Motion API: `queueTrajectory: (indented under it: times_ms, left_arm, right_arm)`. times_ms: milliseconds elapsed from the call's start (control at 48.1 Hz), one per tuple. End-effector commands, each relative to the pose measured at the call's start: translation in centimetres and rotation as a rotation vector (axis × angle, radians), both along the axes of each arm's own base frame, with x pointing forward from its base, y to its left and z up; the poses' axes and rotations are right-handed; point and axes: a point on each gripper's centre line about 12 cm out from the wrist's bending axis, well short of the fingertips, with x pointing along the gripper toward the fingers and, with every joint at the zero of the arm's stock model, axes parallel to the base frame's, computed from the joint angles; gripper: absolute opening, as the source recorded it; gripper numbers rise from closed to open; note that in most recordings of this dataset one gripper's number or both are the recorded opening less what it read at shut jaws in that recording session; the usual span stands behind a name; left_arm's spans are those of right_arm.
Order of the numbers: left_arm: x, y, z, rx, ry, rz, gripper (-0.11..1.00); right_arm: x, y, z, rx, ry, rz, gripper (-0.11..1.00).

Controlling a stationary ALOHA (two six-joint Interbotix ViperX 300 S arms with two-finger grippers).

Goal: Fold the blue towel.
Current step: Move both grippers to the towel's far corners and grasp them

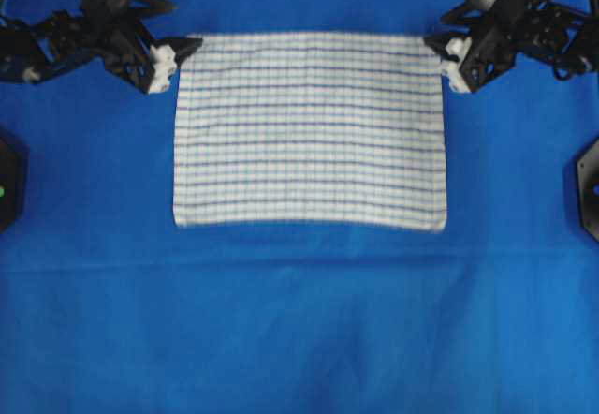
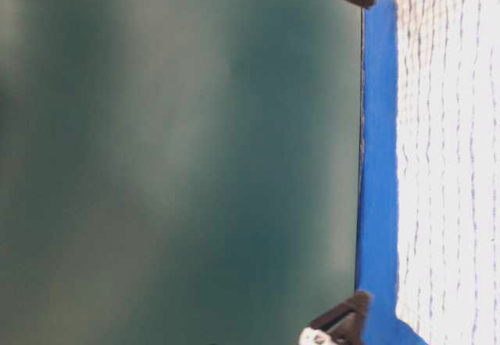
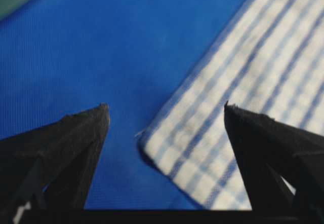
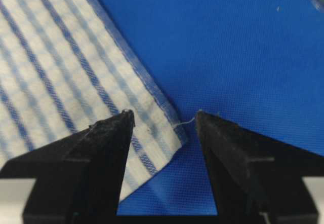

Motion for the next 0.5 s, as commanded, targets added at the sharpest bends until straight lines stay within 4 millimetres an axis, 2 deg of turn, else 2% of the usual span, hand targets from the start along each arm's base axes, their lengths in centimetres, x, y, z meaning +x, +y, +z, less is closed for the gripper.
queueTrajectory:
  times_ms: [0, 145, 312, 353, 416, 478]
  left_arm:
    - [0.5, 0.9, -0.7, 0.008, -0.007, 0.012, 0.88]
    - [0.6, 1.7, -2.6, -0.014, 0.026, 0.030, 0.87]
    - [0.7, 1.8, -3.3, -0.026, 0.043, 0.031, 0.80]
    - [0.6, 1.7, -3.3, -0.024, 0.055, 0.025, 0.74]
    - [0.5, 1.7, -3.6, -0.030, 0.075, 0.021, 0.59]
    - [0.6, 1.6, -3.8, -0.036, 0.095, 0.010, 0.40]
  right_arm:
    - [0.3, -0.9, -0.3, -0.010, -0.010, -0.011, 0.58]
    - [0.3, -1.3, -1.7, 0.003, 0.007, -0.022, 0.57]
    - [0.4, -1.4, -2.0, 0.007, 0.010, -0.023, 0.54]
    - [0.4, -1.4, -2.0, 0.008, 0.010, -0.024, 0.51]
    - [0.4, -1.5, -2.0, 0.007, 0.009, -0.024, 0.42]
    - [0.4, -1.4, -2.0, 0.006, 0.011, -0.022, 0.23]
